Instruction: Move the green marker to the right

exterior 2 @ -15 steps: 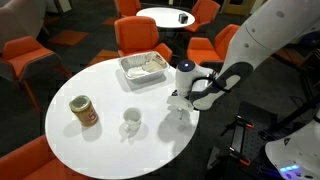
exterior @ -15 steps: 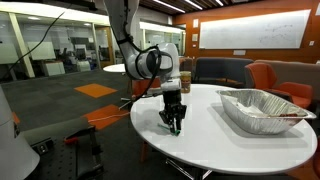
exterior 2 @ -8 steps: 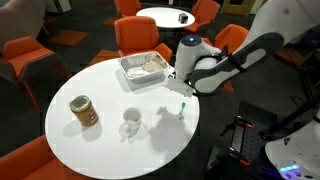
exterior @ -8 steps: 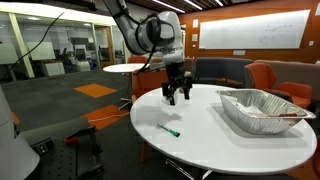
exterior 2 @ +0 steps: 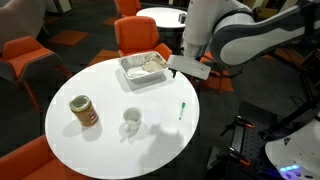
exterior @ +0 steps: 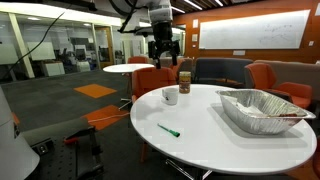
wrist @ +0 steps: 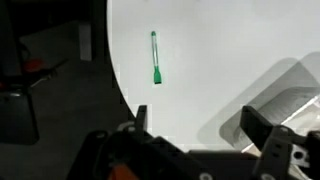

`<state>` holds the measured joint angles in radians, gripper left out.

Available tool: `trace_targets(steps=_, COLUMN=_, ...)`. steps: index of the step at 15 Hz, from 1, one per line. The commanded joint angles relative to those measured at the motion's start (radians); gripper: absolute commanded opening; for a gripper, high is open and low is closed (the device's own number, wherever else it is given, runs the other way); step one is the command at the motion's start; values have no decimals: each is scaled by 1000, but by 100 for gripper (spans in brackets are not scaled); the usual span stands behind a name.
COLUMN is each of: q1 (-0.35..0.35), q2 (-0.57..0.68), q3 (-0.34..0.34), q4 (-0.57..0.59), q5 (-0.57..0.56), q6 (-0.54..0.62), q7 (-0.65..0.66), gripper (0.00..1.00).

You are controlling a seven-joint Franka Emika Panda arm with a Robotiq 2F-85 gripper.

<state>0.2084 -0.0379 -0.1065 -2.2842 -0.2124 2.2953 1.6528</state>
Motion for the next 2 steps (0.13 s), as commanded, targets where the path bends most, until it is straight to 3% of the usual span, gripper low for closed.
trace_targets(steps=1, q1=-75, q2=-37, q3=85, q4=-8, q5=-1, q6=-41, q7=-7, gripper=100)
trace_targets(steps=2, q1=-88, q2=-42, q3=99, q4=-18, q5=-6, q6=-13, q7=-14, gripper=100)
